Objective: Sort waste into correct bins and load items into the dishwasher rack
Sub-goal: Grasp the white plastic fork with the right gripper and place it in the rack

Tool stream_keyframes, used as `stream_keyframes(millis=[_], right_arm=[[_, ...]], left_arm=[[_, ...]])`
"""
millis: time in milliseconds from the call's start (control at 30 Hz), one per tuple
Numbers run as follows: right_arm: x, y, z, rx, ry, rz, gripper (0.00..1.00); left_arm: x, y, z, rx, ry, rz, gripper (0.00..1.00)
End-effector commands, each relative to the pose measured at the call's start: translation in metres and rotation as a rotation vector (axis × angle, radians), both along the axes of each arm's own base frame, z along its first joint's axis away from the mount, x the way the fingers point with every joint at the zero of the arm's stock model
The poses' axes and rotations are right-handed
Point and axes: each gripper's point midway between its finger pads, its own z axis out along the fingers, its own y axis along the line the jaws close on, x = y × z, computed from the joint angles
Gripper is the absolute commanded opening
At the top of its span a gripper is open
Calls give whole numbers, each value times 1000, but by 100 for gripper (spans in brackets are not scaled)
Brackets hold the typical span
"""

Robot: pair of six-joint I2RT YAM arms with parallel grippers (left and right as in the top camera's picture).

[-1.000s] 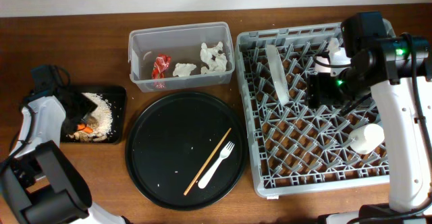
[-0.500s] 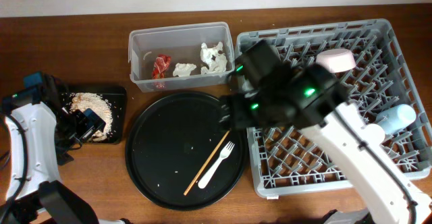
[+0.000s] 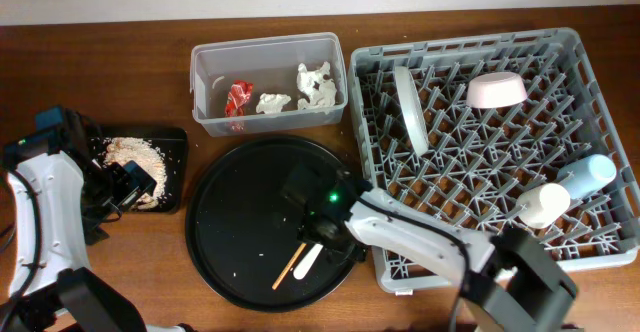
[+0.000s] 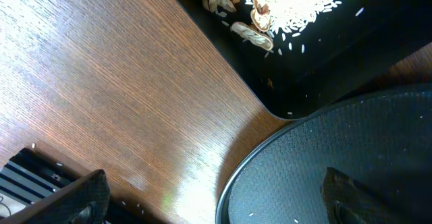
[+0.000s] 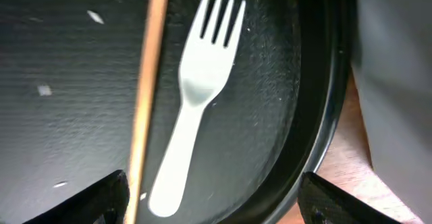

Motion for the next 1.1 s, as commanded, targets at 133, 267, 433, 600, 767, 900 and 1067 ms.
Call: stream_keyframes(millis=[133, 267, 433, 600, 767, 900, 1067], right_arm=[[2, -3, -40, -80, 41, 10, 81], [1, -5, -48, -100, 49, 11, 65], [4, -3, -49, -93, 38, 10, 39], [6, -3, -49, -94, 26, 10, 31], [7, -3, -49, -98, 22, 10, 25], [7, -4, -49, -100, 20, 10, 16], [4, -7, -48, -113, 31, 29, 6]], left_arm=[[0, 2, 0, 6, 2, -10, 99], [0, 2, 0, 6, 2, -9, 99], [0, 2, 0, 6, 2, -10, 99], [0, 2, 0, 6, 2, -10, 99], [-1, 2, 0, 6, 2, -9, 99], [0, 2, 0, 6, 2, -10, 99], [-1, 2, 0, 6, 2, -9, 99]])
